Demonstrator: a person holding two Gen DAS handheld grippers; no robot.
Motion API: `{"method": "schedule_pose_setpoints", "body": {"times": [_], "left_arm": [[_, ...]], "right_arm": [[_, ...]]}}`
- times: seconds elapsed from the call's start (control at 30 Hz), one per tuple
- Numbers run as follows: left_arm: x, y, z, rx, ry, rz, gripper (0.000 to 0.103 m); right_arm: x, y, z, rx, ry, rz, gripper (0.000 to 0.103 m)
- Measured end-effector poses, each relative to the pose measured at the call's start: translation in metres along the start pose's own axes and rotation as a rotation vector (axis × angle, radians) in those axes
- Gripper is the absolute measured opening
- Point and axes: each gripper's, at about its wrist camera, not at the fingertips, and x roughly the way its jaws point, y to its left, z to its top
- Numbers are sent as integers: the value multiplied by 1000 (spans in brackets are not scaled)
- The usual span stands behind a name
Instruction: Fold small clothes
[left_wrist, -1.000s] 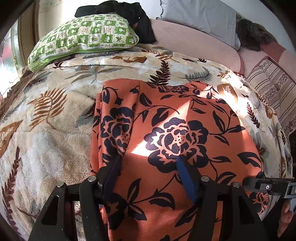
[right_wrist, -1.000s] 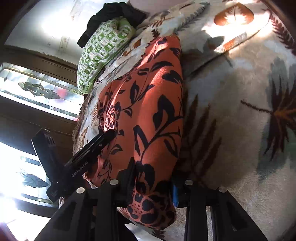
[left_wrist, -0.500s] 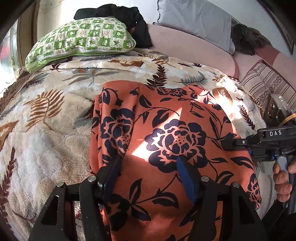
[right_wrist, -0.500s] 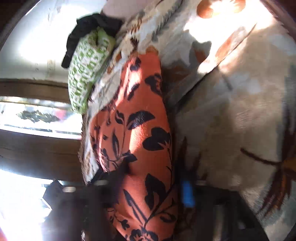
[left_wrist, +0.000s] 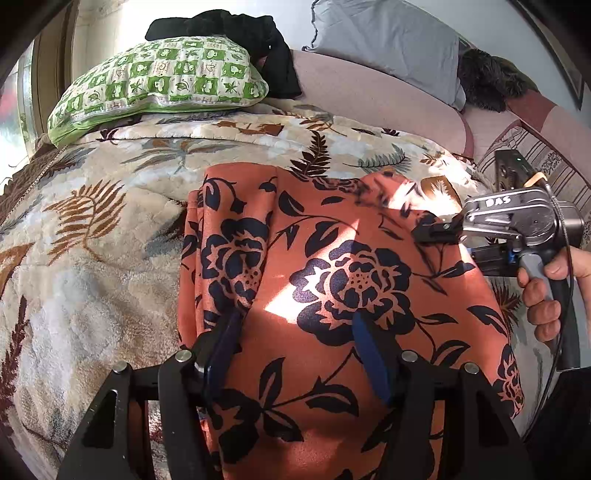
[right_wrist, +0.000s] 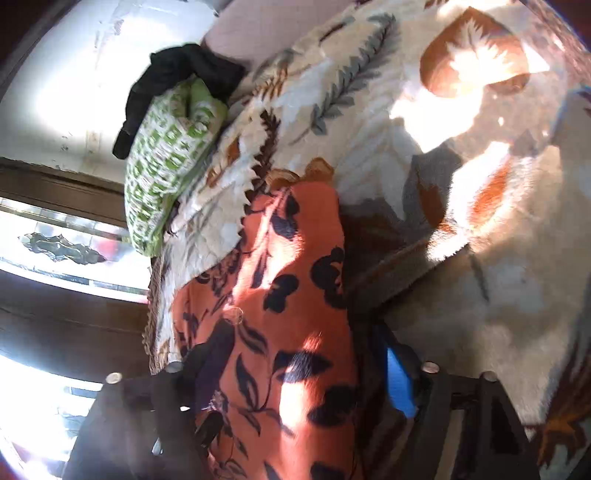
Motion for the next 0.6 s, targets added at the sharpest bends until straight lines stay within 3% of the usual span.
{"method": "schedule_pose_setpoints", "body": {"times": [0.1, 0.17, 0.27, 0.33, 0.47, 0.53, 0.57, 0.6], "left_arm": [[-1, 1, 0, -14, -5, -3, 64], [0, -1, 0, -11, -11, -1, 66], [-7, 0, 0, -9, -24, -24, 66], [-25, 2, 4, -32, -45, -41, 66], [-77, 3, 2, -86, -117, -90, 66], [-70, 7, -11, -101, -41, -6, 66], [-49, 15, -23, -124, 73, 40, 65], [-24, 28, -39, -181, 201, 39, 64]], "right_arm": [[-3, 44, -9, -253, -35, -209, 30], [-6, 58, -18, -336, -75, -275, 35], [-19, 46, -28, -276, -95, -258, 76], [-41, 41, -44, -275, -156, -262, 76], [-77, 52, -79, -303, -219, -169, 76], [-86, 59, -98, -320, -223, -129, 76], [-90, 61, -106, -323, -224, -107, 76], [-92, 62, -113, -326, -222, -88, 76]]}}
